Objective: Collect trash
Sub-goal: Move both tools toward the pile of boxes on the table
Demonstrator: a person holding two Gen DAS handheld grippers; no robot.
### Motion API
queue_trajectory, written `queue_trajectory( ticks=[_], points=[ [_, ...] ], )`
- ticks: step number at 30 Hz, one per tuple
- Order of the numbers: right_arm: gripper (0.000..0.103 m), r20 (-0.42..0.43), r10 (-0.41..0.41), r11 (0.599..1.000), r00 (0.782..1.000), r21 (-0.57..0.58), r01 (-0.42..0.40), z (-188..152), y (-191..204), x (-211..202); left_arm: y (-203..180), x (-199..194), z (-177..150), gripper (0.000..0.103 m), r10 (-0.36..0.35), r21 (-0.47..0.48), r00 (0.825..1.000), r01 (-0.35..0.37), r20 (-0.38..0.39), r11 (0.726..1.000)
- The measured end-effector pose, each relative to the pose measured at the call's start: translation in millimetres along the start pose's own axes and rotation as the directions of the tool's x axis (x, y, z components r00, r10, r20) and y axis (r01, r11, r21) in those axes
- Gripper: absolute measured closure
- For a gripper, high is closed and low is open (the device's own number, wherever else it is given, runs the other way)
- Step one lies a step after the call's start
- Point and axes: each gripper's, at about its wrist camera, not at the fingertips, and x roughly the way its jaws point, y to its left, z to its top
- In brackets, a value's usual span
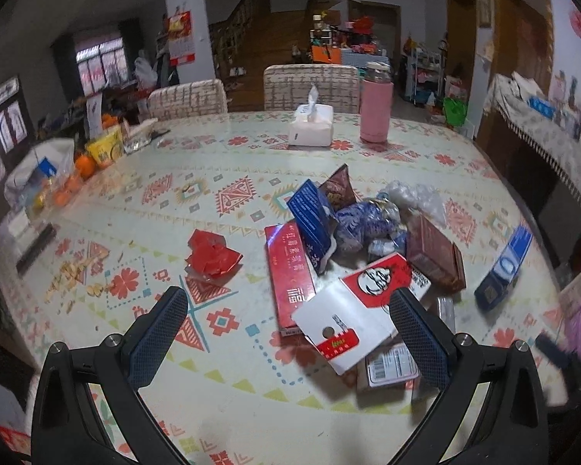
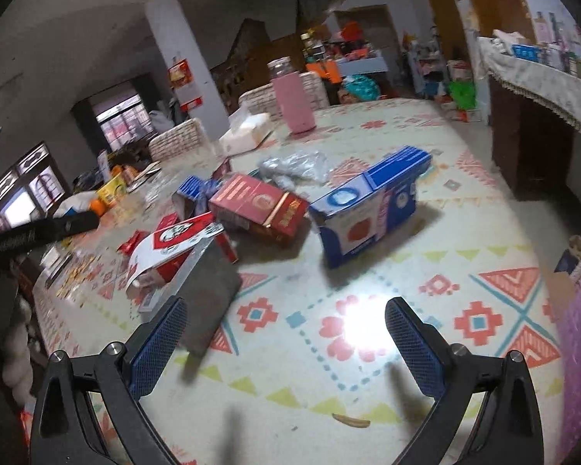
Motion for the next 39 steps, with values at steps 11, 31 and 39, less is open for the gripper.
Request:
queue_trajectory(
  ticks=[11,31,39],
  points=[
    [0.0,0.109,-0.119,0.993,0.987,-0.007,0.121,-6,5,-17,53,-24,-6,0.0,-0.019,0.009,0.998,0.019,0.051,1.0],
    [0.0,0.093,-0.637,0.769,0.765,0.133,0.625,-8,2,-23,108,26,25,0.0,-0.359,0.203,0.931,0.341,0.058,0.918],
    [0.0,0.061,-0.725,0.688,0.686,0.096,0.719,-8,10,-15,103,43,21,0.0,-0.428,0.213,0.903,0.412,0.031,0.886]
  ],
)
